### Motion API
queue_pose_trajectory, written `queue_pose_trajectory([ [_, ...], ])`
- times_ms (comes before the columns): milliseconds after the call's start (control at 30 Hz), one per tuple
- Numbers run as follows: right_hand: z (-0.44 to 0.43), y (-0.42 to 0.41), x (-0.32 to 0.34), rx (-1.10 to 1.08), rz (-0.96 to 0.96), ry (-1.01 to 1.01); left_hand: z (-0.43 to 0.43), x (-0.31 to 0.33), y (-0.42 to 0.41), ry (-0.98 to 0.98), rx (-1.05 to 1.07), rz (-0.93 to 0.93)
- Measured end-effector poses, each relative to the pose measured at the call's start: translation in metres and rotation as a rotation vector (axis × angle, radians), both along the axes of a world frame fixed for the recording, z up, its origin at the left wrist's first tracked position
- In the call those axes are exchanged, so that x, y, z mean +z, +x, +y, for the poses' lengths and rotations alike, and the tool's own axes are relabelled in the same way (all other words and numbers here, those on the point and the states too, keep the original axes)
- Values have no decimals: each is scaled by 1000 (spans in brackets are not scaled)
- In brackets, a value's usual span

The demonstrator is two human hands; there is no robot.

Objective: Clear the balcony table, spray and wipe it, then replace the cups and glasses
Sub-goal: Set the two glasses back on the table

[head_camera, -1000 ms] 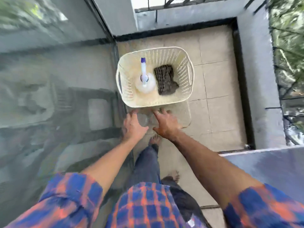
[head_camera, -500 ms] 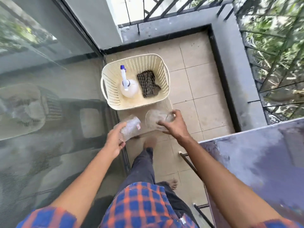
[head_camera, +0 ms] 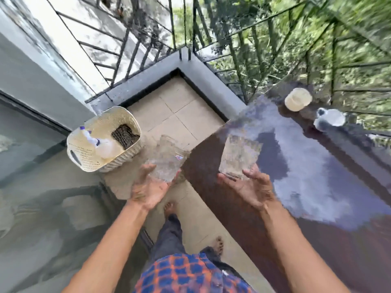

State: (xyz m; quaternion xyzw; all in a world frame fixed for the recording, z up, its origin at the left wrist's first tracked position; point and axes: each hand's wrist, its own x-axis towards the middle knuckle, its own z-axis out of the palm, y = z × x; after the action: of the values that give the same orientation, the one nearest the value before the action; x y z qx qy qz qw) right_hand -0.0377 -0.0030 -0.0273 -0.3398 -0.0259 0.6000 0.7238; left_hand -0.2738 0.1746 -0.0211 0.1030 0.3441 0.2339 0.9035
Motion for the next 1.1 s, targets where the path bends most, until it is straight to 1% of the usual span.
queue_pose_trajectory([
  [33, -13, 8, -3, -4, -19, -2, -8, 3, 10, 9, -36, -22],
  [100, -52, 26, -1, -18, -173, -28, -36, 10, 40, 39, -148, -39],
  [167, -88, 38, -1, -81, -315, -130, -66, 14, 69, 34, -226, 2],
  [233, -131, 47, -3, -239, -301, -271, -99, 18, 95, -14, -295, 45],
  [300, -167, 52, -10, -376, -291, -358, -129, 21, 116, -47, -337, 102],
  [400, -213, 61, -19, -502, -330, -437, -169, 15, 142, -57, -380, 233],
  [467, -236, 69, -22, -560, -409, -505, -188, 10, 155, -80, -390, 280],
  [567, -262, 84, -22, -585, -548, -527, -206, 13, 177, -89, -469, 242],
  [667, -273, 104, -24, -613, -605, -579, -212, 15, 196, -31, -546, 218],
  [800, -275, 139, -24, -647, -687, -703, -204, 2, 230, 147, -736, 211],
  [867, -276, 161, -26, -643, -720, -772, -197, -2, 255, 219, -855, 159],
  [933, -275, 182, -29, -627, -766, -841, -191, -6, 282, 329, -965, 103],
  [967, -274, 192, -29, -622, -799, -879, -189, -8, 297, 399, -1002, 109],
  [1033, -270, 215, -31, -614, -842, -956, -189, -14, 332, 546, -1036, 188],
  [1100, -267, 234, -37, -611, -895, -1018, -192, -18, 364, 783, -998, 273],
])
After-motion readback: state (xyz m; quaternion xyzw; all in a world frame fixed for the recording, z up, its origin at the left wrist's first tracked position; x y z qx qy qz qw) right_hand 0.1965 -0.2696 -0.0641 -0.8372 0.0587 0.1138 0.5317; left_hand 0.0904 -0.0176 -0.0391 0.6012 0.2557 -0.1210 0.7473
